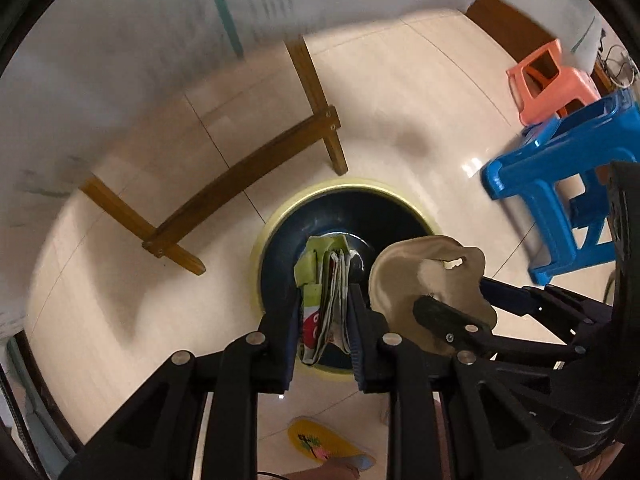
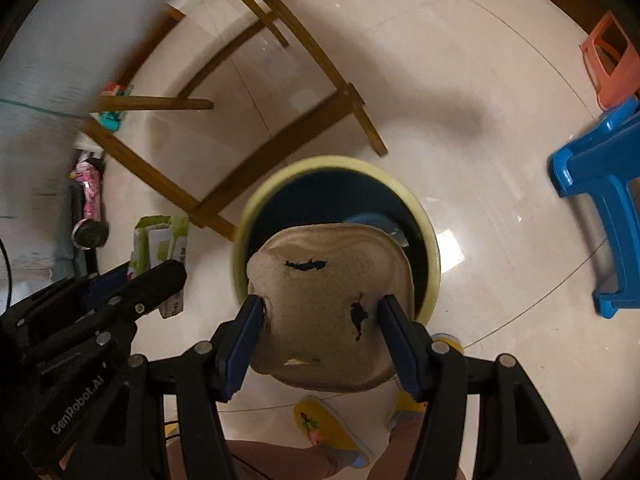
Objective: Collect trash
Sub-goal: 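Open both grippers to drop the holder and wrapper into the bin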
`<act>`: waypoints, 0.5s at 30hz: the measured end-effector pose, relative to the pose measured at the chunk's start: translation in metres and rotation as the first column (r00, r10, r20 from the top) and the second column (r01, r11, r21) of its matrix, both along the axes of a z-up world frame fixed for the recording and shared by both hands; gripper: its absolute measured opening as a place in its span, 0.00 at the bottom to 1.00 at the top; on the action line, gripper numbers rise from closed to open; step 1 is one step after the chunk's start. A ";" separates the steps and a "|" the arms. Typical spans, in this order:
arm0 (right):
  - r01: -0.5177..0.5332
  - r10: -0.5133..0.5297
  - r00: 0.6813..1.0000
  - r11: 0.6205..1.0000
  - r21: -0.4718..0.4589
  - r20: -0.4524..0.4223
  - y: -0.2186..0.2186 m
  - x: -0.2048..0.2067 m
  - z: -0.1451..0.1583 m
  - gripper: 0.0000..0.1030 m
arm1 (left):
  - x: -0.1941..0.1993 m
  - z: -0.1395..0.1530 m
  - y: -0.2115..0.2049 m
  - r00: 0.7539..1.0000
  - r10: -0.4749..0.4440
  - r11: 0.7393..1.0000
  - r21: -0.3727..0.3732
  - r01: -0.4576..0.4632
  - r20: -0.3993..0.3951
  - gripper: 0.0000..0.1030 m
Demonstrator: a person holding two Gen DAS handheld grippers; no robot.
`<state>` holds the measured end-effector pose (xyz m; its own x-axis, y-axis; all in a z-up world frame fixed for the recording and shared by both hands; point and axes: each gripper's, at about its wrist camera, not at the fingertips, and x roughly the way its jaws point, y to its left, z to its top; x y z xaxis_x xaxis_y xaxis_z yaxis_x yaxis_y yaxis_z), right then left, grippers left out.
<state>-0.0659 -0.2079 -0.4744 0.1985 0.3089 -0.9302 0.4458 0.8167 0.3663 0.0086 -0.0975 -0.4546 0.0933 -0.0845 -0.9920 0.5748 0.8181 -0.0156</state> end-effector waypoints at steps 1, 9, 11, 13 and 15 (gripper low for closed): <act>0.008 -0.008 1.000 1.000 0.006 -0.010 0.000 0.000 -0.009 0.59 | 0.001 -0.007 0.000 1.000 -0.006 1.000 -0.004 0.006 -0.004 0.21; 0.082 -0.079 0.995 0.996 0.043 -0.052 -0.004 -0.004 -0.039 0.60 | 0.007 -0.031 0.001 0.999 -0.040 0.999 -0.020 0.041 0.012 0.45; 0.110 -0.107 0.993 0.991 0.071 -0.050 -0.008 -0.009 -0.045 0.60 | 0.011 -0.034 0.002 0.999 -0.032 0.999 -0.015 0.032 0.007 0.57; 0.131 -0.128 0.991 0.988 0.085 -0.040 -0.010 -0.011 -0.045 0.60 | 0.014 -0.033 0.006 1.000 -0.020 1.000 -0.017 0.020 0.015 0.66; 0.138 -0.136 0.990 0.986 0.092 -0.027 -0.012 -0.011 -0.044 0.66 | 0.017 -0.031 0.009 1.000 -0.008 1.000 -0.028 0.009 0.024 0.72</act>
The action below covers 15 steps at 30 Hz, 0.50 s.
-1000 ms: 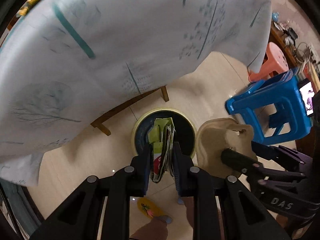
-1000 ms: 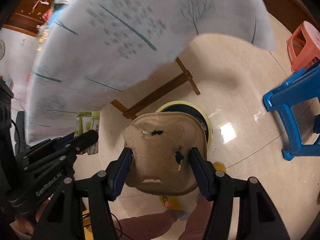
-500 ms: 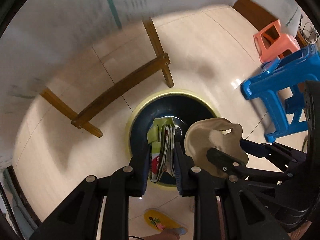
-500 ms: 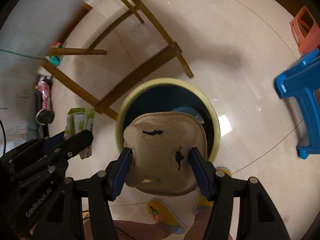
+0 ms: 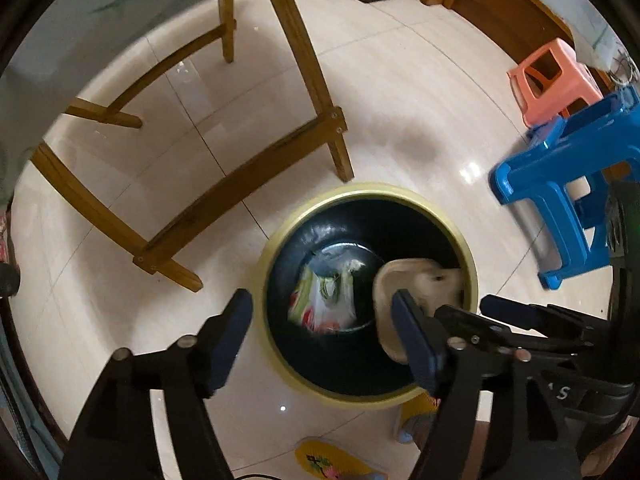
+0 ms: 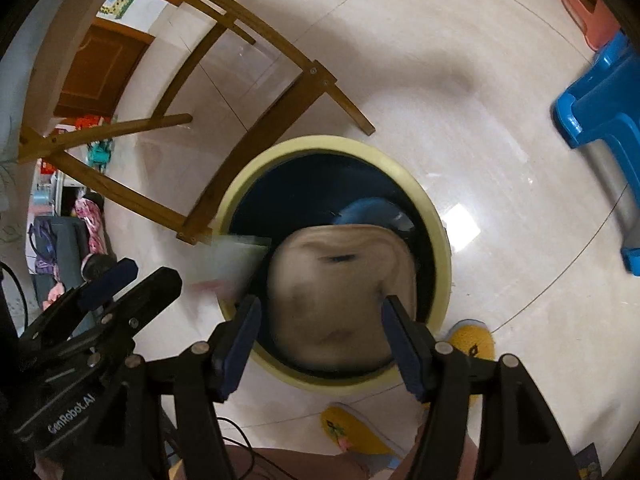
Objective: Collect trash
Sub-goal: 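Open both grippers to drop the holder and wrapper into the bin, then raise both tools from the bin back toward the table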
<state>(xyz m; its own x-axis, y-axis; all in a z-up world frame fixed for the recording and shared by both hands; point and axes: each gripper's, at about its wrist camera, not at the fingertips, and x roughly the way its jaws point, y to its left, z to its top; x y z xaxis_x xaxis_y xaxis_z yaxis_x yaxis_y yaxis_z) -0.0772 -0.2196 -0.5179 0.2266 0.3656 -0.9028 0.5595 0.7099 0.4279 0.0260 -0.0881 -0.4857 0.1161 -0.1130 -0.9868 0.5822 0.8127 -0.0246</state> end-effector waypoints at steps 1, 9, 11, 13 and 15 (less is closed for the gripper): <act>0.001 -0.001 1.000 1.000 -0.005 0.008 0.000 0.000 0.002 0.67 | 0.001 0.001 0.002 1.000 0.005 1.000 -0.003 -0.005 0.001 0.73; -0.023 0.024 0.999 0.999 -0.022 0.039 0.003 0.004 0.022 0.76 | 0.001 0.025 0.017 0.999 0.049 0.999 -0.023 -0.049 0.016 0.84; -0.035 0.038 0.998 0.998 -0.048 0.051 0.004 0.004 0.037 0.76 | -0.003 0.039 0.022 0.998 0.067 0.997 -0.031 -0.067 0.012 0.84; -0.051 0.055 0.997 0.996 -0.074 0.060 0.008 0.003 0.054 0.76 | -0.007 0.056 0.029 0.996 0.089 0.995 -0.040 -0.089 0.006 0.84; -0.071 0.078 0.995 0.992 -0.105 0.067 0.012 0.001 0.076 0.76 | -0.012 0.074 0.034 0.994 0.106 0.993 -0.049 -0.106 -0.001 0.84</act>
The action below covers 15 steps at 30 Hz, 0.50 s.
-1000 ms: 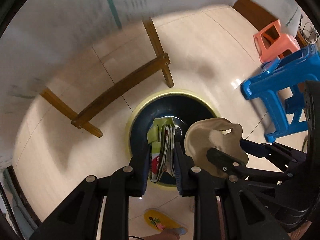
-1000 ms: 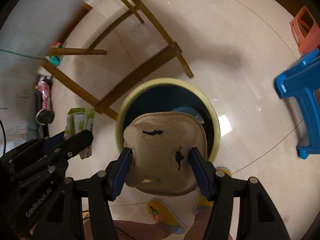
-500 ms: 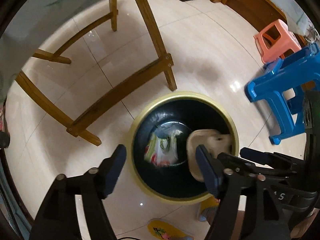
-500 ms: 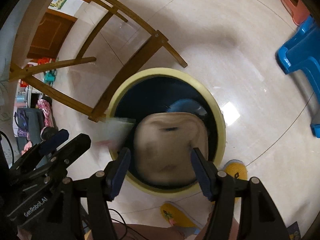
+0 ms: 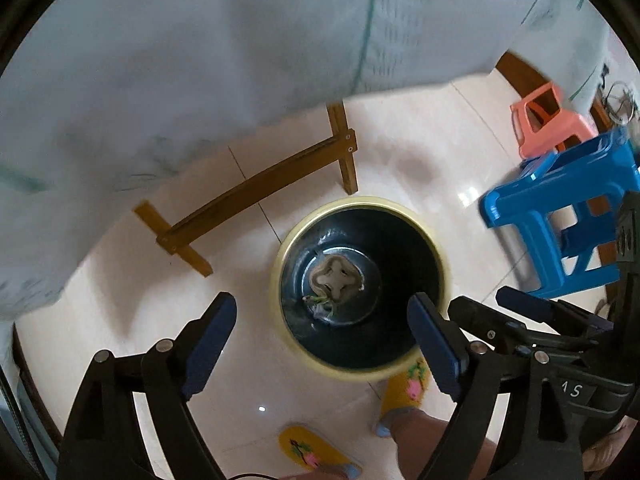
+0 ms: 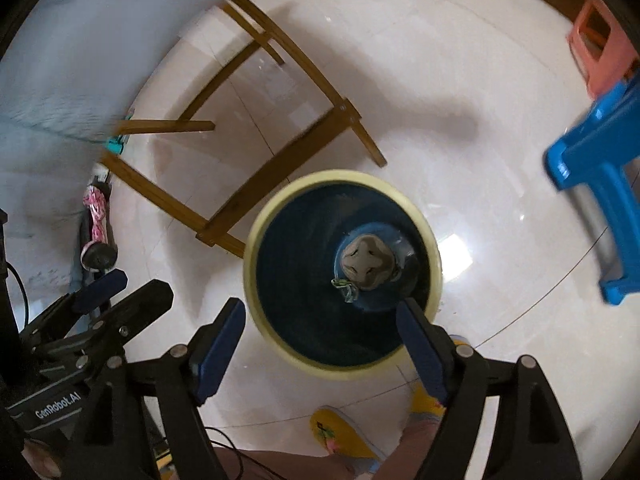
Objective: Collect trash
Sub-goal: 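Raise both tools from the bin back toward the table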
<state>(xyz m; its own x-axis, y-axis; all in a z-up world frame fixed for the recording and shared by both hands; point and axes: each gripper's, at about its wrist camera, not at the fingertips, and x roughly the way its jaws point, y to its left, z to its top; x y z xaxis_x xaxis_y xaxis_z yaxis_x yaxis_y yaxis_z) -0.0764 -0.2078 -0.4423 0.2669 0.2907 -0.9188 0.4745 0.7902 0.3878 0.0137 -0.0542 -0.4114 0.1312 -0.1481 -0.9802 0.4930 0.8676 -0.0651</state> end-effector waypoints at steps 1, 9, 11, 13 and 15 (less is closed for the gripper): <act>-0.009 0.009 1.000 1.000 -0.014 0.002 0.002 -0.001 0.011 0.76 | -0.003 0.011 0.003 1.000 0.008 1.000 -0.002 -0.008 0.000 0.84; -0.025 0.026 0.999 0.998 -0.052 0.018 0.017 -0.019 0.115 0.76 | -0.027 0.122 0.027 1.000 -0.008 1.000 -0.030 0.009 0.029 0.84; -0.033 0.034 0.999 0.998 -0.059 0.028 0.021 -0.023 0.142 0.76 | -0.030 0.151 0.034 0.999 -0.011 0.999 -0.044 0.014 0.047 0.84; -0.038 0.041 0.998 0.997 -0.069 0.041 0.027 -0.025 0.171 0.76 | -0.030 0.181 0.041 0.998 -0.012 0.998 -0.060 0.016 0.064 0.84; -0.040 0.045 0.997 0.996 -0.081 0.060 0.032 -0.030 0.201 0.76 | -0.028 0.213 0.050 0.996 -0.007 0.997 -0.077 0.014 0.089 0.83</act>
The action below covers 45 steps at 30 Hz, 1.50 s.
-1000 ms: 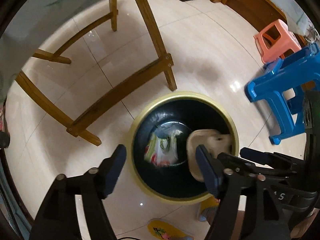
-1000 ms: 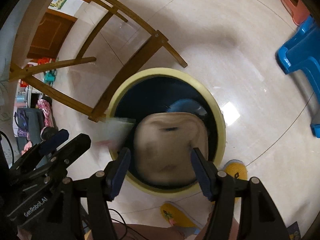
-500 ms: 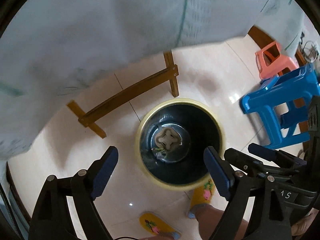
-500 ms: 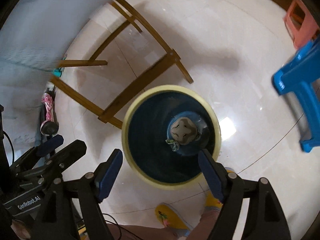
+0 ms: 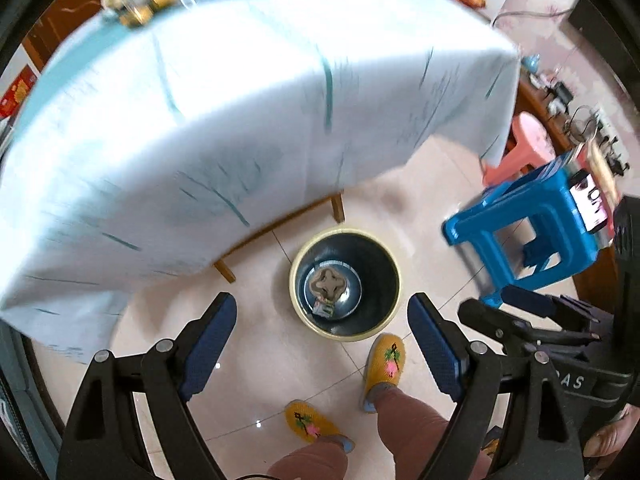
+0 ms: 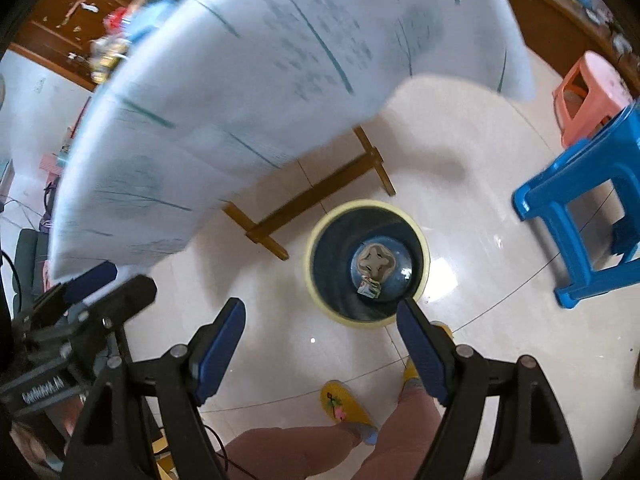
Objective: Collect trash
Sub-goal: 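Raise both tools from the bin back toward the table, then grasp the brown milk carton with the left gripper while the right grasps the yellow-green bag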
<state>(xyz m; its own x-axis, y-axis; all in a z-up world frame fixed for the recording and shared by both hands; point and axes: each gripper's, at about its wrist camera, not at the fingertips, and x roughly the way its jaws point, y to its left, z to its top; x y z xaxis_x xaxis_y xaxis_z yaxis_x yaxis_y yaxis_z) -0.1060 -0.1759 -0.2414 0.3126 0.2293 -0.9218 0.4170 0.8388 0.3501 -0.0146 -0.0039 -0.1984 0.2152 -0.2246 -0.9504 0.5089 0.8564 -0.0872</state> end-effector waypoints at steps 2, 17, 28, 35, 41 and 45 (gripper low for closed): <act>-0.001 0.002 1.000 1.000 -0.012 0.023 0.006 -0.004 0.030 0.76 | 0.000 0.026 0.005 1.000 -0.002 1.000 -0.013 0.002 0.025 0.84; 0.012 0.043 0.961 0.980 -0.198 0.272 0.034 0.002 0.198 0.76 | 0.003 0.179 0.042 0.967 -0.002 0.988 -0.149 0.041 0.254 0.84; -0.018 0.137 0.934 0.941 -0.338 0.329 0.043 0.031 0.243 0.76 | 0.023 0.222 0.036 0.940 0.024 0.980 -0.195 0.046 0.340 0.83; -0.114 0.300 0.893 0.871 -0.478 0.335 0.030 0.086 0.247 0.76 | 0.062 0.217 0.016 0.947 0.081 0.980 -0.196 -0.019 0.311 0.83; -0.179 0.455 0.834 0.758 -0.628 0.311 -0.001 0.156 0.226 0.76 | 0.128 0.193 -0.012 0.947 0.214 0.965 -0.202 -0.167 0.241 0.83; -0.229 0.544 0.801 0.666 -0.710 0.251 -0.025 0.205 0.194 0.76 | 0.179 0.173 -0.037 0.928 0.333 0.933 -0.203 -0.297 0.171 0.83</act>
<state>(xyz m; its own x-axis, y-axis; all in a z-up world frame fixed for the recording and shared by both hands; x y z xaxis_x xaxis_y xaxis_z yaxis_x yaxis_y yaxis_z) 0.0994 -0.2010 -0.0470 0.7078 -0.1480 -0.6907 -0.0521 0.9642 -0.2601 0.1646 -0.0408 -0.0259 0.4818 -0.2691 -0.8339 0.2374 0.9562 -0.1714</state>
